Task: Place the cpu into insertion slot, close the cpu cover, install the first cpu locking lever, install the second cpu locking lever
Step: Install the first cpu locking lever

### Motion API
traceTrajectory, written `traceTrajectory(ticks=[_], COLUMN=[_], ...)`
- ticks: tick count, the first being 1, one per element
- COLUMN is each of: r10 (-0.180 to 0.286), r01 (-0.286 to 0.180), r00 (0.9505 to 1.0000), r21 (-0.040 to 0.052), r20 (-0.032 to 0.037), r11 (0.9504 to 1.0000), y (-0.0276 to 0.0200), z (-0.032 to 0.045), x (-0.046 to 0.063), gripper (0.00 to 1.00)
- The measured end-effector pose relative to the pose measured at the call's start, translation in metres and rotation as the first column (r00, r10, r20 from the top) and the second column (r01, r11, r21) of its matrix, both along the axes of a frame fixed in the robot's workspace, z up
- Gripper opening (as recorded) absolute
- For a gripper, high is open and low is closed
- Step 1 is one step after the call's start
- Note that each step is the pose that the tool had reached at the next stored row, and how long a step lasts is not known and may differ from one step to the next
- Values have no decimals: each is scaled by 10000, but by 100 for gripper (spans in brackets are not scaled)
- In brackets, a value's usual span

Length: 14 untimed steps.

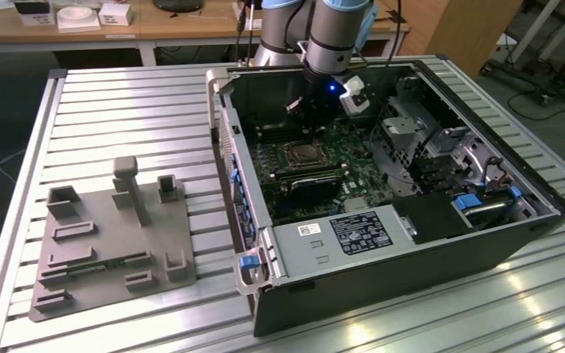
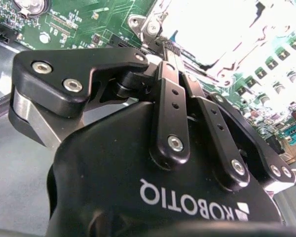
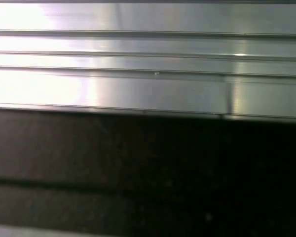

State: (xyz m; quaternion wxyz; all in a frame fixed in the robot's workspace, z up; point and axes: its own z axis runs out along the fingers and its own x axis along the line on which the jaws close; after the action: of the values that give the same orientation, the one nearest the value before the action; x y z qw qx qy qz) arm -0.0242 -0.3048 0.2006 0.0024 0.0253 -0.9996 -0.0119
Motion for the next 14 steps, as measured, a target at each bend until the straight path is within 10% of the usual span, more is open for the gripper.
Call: traceTrajectory(ticks=[14], r10=[0], r01=[0], r00=[10000], r21=[4], r20=[3], r11=[10000], y=[0], z=[3], x=[0], gripper=[11])
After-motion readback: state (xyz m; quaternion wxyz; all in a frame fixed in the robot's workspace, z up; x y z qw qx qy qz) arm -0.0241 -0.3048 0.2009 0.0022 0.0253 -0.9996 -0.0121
